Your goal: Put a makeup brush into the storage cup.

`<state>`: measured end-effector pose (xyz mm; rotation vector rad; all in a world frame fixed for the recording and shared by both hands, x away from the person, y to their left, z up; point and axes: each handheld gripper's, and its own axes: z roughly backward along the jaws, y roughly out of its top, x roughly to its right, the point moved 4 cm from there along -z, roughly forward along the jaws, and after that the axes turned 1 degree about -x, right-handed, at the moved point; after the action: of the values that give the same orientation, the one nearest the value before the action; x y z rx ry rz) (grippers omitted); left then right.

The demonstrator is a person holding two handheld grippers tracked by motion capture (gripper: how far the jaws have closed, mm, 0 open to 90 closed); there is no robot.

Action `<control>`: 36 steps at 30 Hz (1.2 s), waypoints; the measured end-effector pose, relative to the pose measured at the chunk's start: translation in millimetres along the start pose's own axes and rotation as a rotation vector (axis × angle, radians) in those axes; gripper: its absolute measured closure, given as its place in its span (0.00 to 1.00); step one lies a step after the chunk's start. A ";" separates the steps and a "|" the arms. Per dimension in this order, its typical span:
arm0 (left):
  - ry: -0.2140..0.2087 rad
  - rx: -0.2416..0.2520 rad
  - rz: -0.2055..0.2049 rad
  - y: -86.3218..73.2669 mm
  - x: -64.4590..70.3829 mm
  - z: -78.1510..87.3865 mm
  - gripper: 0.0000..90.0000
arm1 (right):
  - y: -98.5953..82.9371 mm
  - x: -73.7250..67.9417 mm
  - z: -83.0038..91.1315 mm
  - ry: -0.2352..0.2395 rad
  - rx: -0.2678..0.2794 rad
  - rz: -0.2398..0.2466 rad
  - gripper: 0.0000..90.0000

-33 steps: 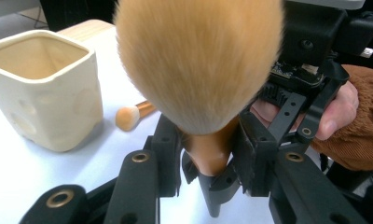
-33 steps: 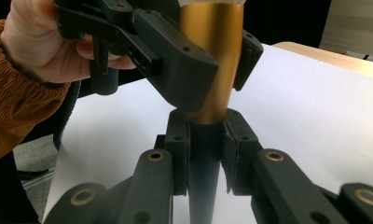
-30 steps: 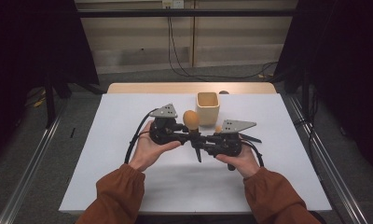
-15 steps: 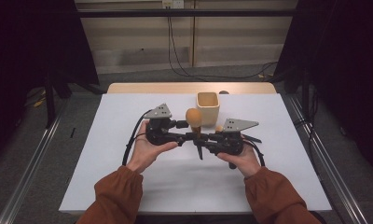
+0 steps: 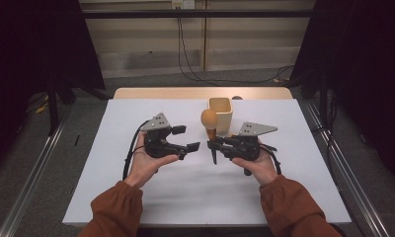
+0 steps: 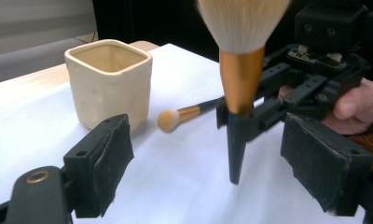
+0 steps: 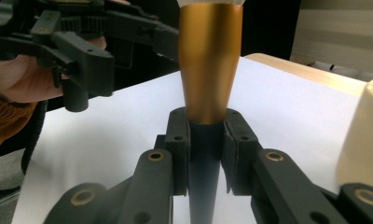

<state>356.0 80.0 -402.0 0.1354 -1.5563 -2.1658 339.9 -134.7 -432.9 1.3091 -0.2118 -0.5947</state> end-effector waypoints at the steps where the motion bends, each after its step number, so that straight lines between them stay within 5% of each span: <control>1: 0.002 0.007 0.001 -1.4 -1.1 2.4 0.16 | 0.8 0.9 0.9 -0.003 0.001 0.001 0.83; 7: 0.074 0.006 0.000 -11.5 -5.8 13.2 0.10 | 9.2 7.1 6.1 -0.039 0.022 0.009 0.83; 16: 0.088 0.022 0.042 -23.3 -13.1 26.5 0.07 | 25.7 16.1 10.9 -0.084 0.052 0.018 0.83; 25: 0.143 0.018 0.032 -34.2 -12.4 39.1 0.03 | 45.4 29.3 11.6 -0.128 0.070 0.027 0.83; 28: 0.121 0.005 0.005 -38.6 -12.4 41.6 0.03 | 53.2 33.5 10.8 -0.143 0.075 0.029 0.83; 36: 0.184 -0.007 0.048 -51.1 -17.3 47.9 0.02 | 67.2 50.3 11.3 -0.187 0.091 0.021 0.83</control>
<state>338.9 141.7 -435.1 0.2845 -1.4341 -2.0582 396.0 -161.3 -375.3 1.3375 -0.4101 -0.6966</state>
